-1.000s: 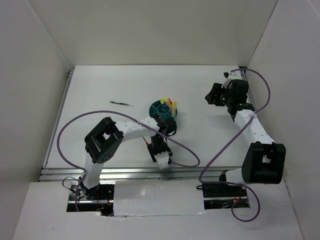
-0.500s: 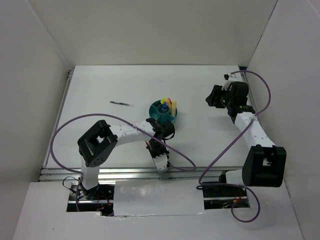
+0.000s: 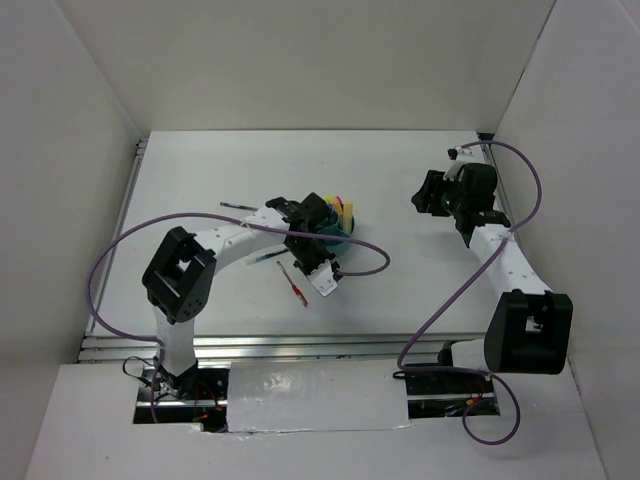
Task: Sort the stationery into containers
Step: Place the stationery in the storage box.
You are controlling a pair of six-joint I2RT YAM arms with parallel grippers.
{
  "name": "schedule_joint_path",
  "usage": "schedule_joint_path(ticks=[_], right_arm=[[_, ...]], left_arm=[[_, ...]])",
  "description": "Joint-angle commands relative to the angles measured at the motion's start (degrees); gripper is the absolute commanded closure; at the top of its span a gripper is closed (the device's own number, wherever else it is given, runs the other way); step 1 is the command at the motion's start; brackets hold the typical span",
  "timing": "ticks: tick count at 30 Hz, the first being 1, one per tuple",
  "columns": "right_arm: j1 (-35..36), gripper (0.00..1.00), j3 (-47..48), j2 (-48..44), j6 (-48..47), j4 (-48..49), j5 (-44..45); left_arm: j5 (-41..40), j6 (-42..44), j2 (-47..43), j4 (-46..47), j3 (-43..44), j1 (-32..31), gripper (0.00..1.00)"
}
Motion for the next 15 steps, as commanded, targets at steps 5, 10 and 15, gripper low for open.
schedule_joint_path(ticks=[5, 10, 15], right_arm=[[-0.1, 0.43, 1.6, -1.1, -1.1, 1.0, 1.0], [-0.2, 0.43, 2.1, -0.4, -1.1, 1.2, 0.9], [-0.1, 0.43, 3.3, 1.1, -1.1, 1.2, 0.6]], left_arm=[[18.0, -1.7, -4.6, -4.8, 6.0, 3.7, 0.95], [27.6, -4.3, -3.5, -7.8, 11.4, 8.3, 0.96], [32.8, -12.2, -1.8, -5.7, 14.3, 11.1, 0.97]])
